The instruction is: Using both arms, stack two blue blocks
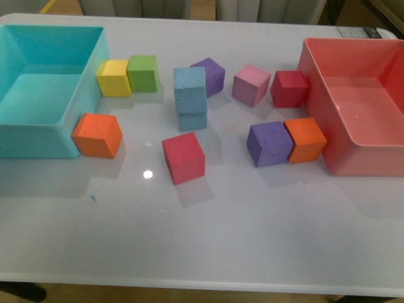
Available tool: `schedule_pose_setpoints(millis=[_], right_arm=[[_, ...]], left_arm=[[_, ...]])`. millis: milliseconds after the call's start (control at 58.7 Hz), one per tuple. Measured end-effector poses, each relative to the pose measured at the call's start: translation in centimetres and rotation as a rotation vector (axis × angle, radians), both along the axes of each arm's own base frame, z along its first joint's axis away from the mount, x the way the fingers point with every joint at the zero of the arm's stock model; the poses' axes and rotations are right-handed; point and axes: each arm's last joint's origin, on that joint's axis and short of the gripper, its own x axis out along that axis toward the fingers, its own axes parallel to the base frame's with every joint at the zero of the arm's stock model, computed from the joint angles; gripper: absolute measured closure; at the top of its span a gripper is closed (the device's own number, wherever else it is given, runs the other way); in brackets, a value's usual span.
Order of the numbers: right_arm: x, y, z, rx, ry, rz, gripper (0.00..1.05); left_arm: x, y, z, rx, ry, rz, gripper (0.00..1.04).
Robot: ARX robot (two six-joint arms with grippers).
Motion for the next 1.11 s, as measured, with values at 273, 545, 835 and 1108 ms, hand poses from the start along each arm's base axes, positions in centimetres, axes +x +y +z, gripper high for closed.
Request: schedule_pose_setpoints(millis=[273,545,835,1108], right_arm=[[0.0,0.0,0.0,0.0,0.0,0.0,0.09],[0.0,0.0,0.0,0.0,0.0,0.0,0.09],[0.0,0.0,0.0,0.0,0.0,0.0,0.09],[0.0,0.0,0.0,0.0,0.0,0.0,0.09]], left_arm=[[-4.9,2.2,-1.0,0.008,0.009,0.0,1.03],[-8.6,3.4,-2.4,0.009,0.022,0.0,1.03],[-11.4,4.5,-2.2,0.01,0.018,0.0,1.03],[-13.1,4.5,-2.0,0.01,0.011,0.0,1.03]])
